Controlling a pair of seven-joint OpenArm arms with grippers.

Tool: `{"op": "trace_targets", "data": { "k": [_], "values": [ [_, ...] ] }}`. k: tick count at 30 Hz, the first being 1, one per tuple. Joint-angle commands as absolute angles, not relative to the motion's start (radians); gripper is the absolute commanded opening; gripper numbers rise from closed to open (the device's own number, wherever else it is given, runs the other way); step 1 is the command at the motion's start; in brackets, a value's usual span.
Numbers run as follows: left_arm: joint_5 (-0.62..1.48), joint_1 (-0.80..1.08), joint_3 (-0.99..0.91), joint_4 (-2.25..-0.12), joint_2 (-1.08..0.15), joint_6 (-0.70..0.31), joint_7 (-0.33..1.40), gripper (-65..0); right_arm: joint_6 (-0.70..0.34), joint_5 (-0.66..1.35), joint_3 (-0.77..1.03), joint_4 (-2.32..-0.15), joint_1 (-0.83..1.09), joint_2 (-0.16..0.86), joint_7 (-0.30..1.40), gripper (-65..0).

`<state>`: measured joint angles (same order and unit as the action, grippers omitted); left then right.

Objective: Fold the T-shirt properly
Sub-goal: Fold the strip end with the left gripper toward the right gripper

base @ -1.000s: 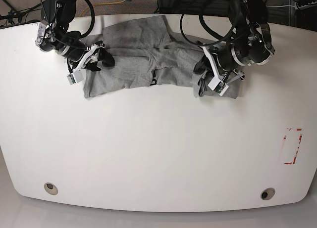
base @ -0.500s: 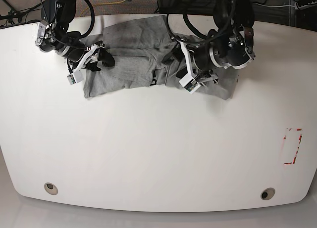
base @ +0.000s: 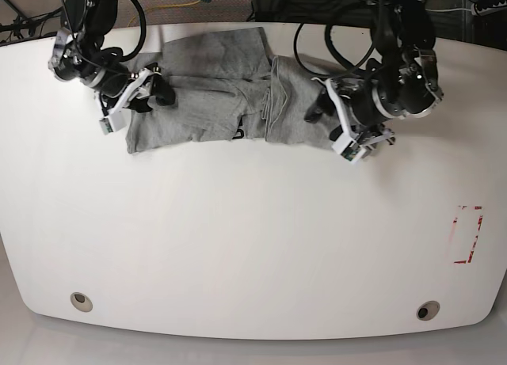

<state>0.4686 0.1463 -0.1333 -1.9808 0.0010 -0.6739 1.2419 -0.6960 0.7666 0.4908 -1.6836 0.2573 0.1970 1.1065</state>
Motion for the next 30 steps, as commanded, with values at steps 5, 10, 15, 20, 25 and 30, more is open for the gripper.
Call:
{"op": "trace_targets", "data": {
  "k": [5, 10, 15, 20, 25, 30],
  "values": [
    [0.493, 0.143, -0.291, -1.913, -0.125, -0.68, 1.221, -39.9, -0.698, 0.929, 0.708, -1.685, 0.228, 0.223, 1.193, -28.7],
    [0.496, 0.18, -0.318, -1.87, -0.179, -0.682, 1.221, -39.9, -0.698, 0.934, 0.757, -1.583, 0.203, 0.277, 1.221, -28.7],
    [0.493, 0.236, -0.32, -1.854, -0.176, -0.682, 1.219, -39.9, -0.698, 0.934, 0.753, -1.426, 0.168, 0.292, 1.204, -28.7],
    [0.495, 0.302, -0.32, -1.833, -0.171, -0.682, 1.219, -39.9, -0.698, 0.934, 0.714, -1.391, 0.176, 0.265, 1.204, -28.7],
    [0.498, 0.351, -0.318, -1.839, -0.17, -0.682, 1.207, -39.9, -0.698, 0.934, 0.639, -1.442, 0.189, 0.219, 1.204, -28.7],
    [0.493, 0.4, -0.32, -1.837, -0.179, -0.682, 1.118, -39.9, -0.698, 0.924, 0.601, -1.506, 0.199, 0.147, 1.204, -29.5]
  ]
}}
